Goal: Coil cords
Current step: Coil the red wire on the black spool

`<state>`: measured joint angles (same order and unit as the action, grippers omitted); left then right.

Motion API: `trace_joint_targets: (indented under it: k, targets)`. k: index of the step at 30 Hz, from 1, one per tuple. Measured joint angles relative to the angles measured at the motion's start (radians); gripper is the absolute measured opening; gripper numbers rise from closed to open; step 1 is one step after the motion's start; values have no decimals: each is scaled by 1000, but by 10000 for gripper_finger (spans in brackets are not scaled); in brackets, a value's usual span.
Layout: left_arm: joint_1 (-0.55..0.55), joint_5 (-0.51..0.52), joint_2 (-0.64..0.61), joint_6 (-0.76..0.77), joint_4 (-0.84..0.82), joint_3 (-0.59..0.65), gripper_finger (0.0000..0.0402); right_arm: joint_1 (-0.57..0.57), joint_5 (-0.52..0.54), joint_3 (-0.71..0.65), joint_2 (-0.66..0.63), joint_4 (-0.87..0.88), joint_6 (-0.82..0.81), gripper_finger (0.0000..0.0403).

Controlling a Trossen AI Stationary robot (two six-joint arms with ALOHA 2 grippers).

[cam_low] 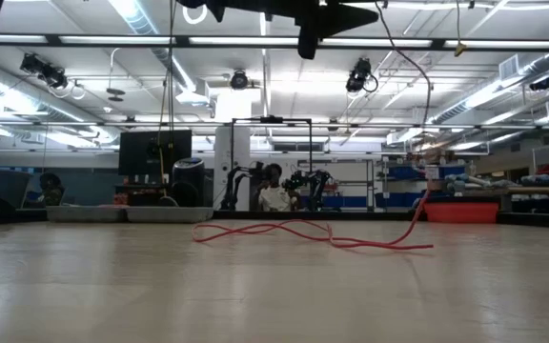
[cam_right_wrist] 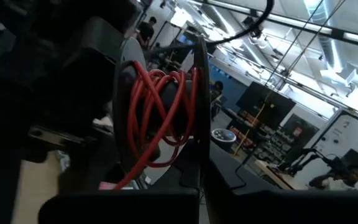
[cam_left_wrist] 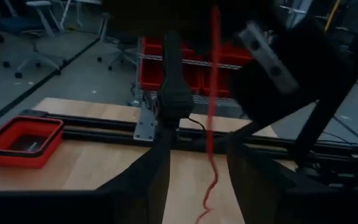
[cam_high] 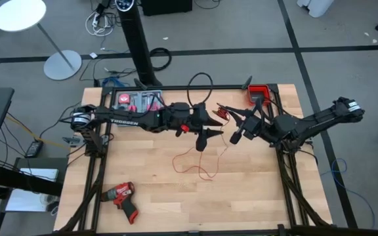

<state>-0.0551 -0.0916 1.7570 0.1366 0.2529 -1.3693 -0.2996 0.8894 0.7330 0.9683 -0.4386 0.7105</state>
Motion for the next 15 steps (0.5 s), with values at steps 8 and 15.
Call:
trace_joint_targets:
  k: [8, 15]
  targets:
    - [-2, 24, 13, -1, 4, 0, 163, 27, -30, 0, 30, -18, -3, 0]
    - [-2, 45, 21, -50, -39, 0, 33, 38, -37, 0, 47, -25, -3, 0]
